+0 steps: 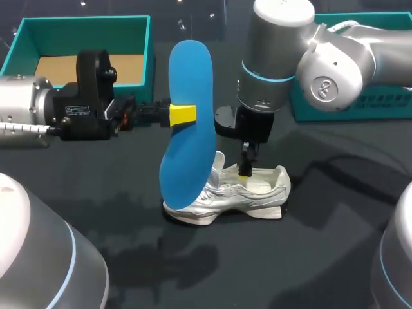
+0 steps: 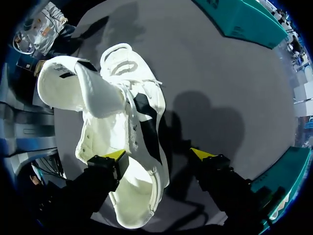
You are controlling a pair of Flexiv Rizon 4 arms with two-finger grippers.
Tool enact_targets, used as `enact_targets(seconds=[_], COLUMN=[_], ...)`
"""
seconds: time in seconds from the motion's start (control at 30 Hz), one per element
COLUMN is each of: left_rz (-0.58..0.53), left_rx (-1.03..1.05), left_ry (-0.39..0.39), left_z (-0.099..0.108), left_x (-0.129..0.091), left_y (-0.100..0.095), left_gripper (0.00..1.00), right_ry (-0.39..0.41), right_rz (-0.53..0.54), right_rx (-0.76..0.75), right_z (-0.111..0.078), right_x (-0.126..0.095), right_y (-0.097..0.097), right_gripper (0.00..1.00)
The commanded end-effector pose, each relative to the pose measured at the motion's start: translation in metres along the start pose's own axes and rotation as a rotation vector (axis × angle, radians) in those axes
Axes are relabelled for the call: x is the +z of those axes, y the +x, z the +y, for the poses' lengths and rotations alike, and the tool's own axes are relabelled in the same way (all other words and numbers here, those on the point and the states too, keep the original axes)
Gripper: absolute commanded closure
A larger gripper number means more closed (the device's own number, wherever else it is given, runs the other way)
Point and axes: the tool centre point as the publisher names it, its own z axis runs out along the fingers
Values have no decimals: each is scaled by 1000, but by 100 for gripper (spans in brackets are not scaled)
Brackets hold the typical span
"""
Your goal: Take the shoe out of the shoebox, open the shoe tongue, remove and reinsert the insole, then place the shoe into the shoebox
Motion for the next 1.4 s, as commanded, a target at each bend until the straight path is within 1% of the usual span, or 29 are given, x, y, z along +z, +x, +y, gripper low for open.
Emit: enact_targets(seconds=[0.03, 0.13, 0.27, 0.3, 0.5, 0.6, 0.63, 0.67, 0.7, 0.73, 0.97, 1.17, 1.3, 1.4], left_rz=[2, 2, 2, 2, 2, 2, 2, 2, 2, 2, 2, 2, 2, 2], left_rx=[0, 0, 0, 0, 0, 0, 0, 0, 0, 0, 0, 0, 0, 0], left_ry=[1, 1, 1, 1, 1, 1, 1, 1, 1, 1, 1, 1, 1, 1], left_z=[0, 0, 0, 0, 0, 0, 0, 0, 0, 0, 0, 0, 0, 0], left_x=[2, 2, 2, 2, 2, 2, 2, 2, 2, 2, 2, 2, 2, 2], left_y=[-2, -2, -2, -2, -2, -2, -2, -2, -2, -2, -2, -2, -2, -2], left_gripper=[100, 100, 100, 100, 100, 100, 100, 100, 100, 100, 100, 100, 100, 100], right_ry=[-5, 6, 12, 16, 30, 35, 39, 42, 43, 39, 32, 12, -20, -54], right_rz=[10, 21, 31, 37, 55, 65, 69, 70, 70, 70, 74, 87, 99, 104], right_rx=[3, 14, 18, 21, 30, 28, 23, 15, 7, -1, -24, -16, 48, 146], right_z=[0, 0, 0, 0, -2, -2, -2, -1, -1, -1, -4, -5, -7, -10], right_x=[15, 21, 25, 27, 33, 36, 37, 38, 38, 38, 36, 24, 11, 1], right_y=[-3, -5, -5, -6, -5, -4, -4, -3, -1, 0, 9, 16, 21, 25], right_gripper=[29, 37, 40, 39, 42, 46, 51, 63, 78, 99, 100, 100, 100, 100])
